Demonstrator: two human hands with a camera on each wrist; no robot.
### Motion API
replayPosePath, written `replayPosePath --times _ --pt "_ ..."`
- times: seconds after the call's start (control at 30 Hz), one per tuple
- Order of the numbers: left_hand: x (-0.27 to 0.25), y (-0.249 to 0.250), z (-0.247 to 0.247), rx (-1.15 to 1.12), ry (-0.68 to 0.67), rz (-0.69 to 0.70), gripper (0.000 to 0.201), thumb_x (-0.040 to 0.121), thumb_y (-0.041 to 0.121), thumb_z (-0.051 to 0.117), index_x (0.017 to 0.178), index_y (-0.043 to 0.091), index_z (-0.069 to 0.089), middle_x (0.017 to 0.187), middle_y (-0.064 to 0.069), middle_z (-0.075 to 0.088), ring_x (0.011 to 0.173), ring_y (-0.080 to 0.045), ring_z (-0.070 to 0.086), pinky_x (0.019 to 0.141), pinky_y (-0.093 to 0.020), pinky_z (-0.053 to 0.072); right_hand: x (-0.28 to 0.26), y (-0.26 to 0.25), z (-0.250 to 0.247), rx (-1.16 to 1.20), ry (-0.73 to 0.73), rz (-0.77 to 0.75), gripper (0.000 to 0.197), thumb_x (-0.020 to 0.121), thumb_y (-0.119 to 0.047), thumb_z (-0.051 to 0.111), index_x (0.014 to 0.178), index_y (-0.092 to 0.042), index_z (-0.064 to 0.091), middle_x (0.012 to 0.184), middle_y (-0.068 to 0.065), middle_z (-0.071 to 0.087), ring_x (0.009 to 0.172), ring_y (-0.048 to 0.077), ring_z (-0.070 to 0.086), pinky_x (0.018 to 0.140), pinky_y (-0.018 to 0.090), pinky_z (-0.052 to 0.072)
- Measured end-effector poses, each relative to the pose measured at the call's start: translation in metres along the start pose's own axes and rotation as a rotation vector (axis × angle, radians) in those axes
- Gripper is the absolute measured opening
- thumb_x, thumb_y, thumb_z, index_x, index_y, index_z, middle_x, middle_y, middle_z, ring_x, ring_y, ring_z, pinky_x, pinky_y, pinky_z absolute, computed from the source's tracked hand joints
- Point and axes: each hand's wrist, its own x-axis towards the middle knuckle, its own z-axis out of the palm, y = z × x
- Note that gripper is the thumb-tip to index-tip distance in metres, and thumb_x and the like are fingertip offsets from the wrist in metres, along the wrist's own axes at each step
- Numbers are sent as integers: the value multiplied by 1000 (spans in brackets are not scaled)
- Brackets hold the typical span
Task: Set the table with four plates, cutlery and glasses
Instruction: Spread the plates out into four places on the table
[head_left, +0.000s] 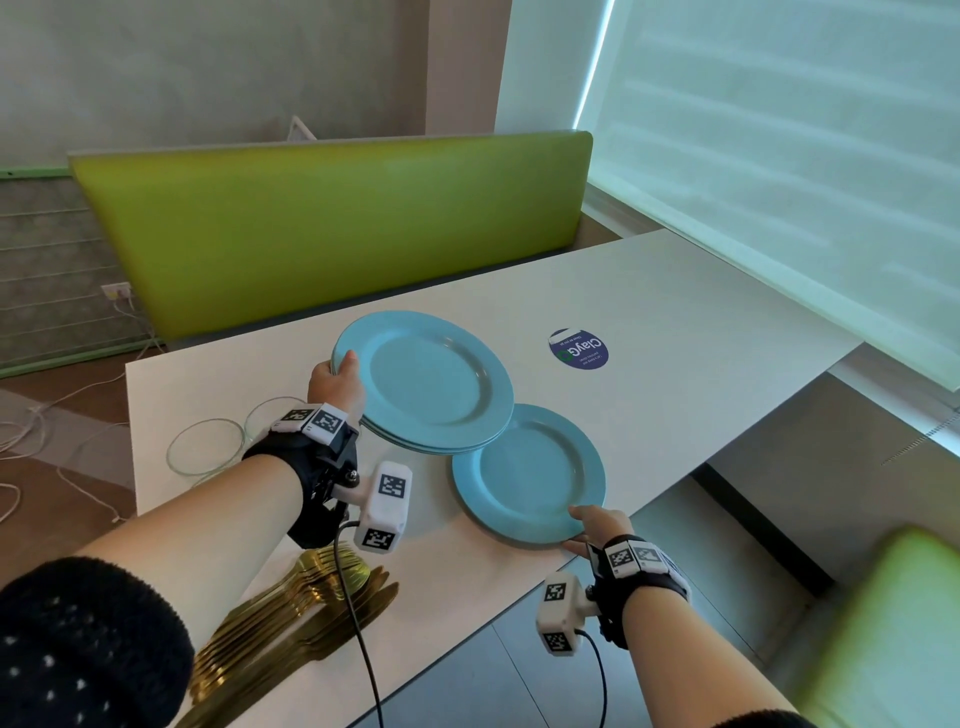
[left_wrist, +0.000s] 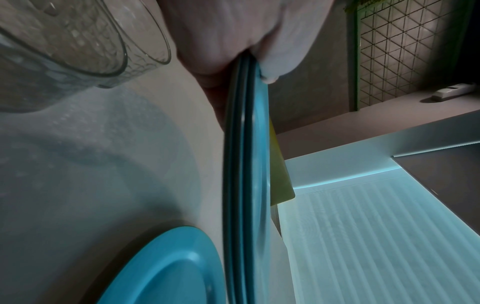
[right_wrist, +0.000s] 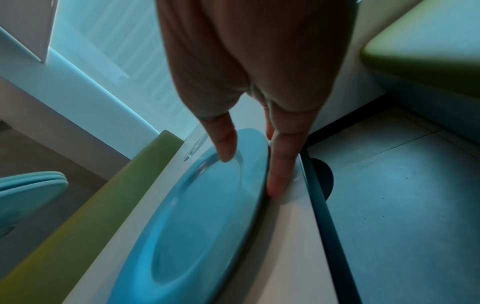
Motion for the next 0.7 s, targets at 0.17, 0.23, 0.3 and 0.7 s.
replayPosePath --times 0.17,0.23,0.3,0.7 --pt "-1 0 1 12 -9 5 47 97 36 41 128 1 48 125 -19 57 113 -36 56 97 -41 45 -12 -10 -7 -74 -48 -25 25 90 -5 58 112 5 53 85 20 62 77 32 63 72 39 57" --pt "-4 1 2 -1 -16 1 46 97 36 42 127 2 48 125 -19 57 113 -37 56 97 -41 45 -19 -17 -10 -179 -55 -54 34 91 -7 58 120 8 52 90 16 57 82 28 61 81 39 56" --pt "-7 3 4 -15 -29 5 45 97 35 42 127 2 49 124 -20 58 112 -37 56 96 -41 45 -27 -26 -14 -282 -29 -79 35 90 -10 59 119 9 52 88 14 56 93 32 61 90 43 54" --pt "-26 28 56 -67 -173 32 39 96 33 44 115 2 56 116 -21 62 107 -38 60 93 -42 47 -87 -135 -20 6 -93 -314 34 96 -34 51 72 -10 47 68 8 45 58 20 49 62 35 49"
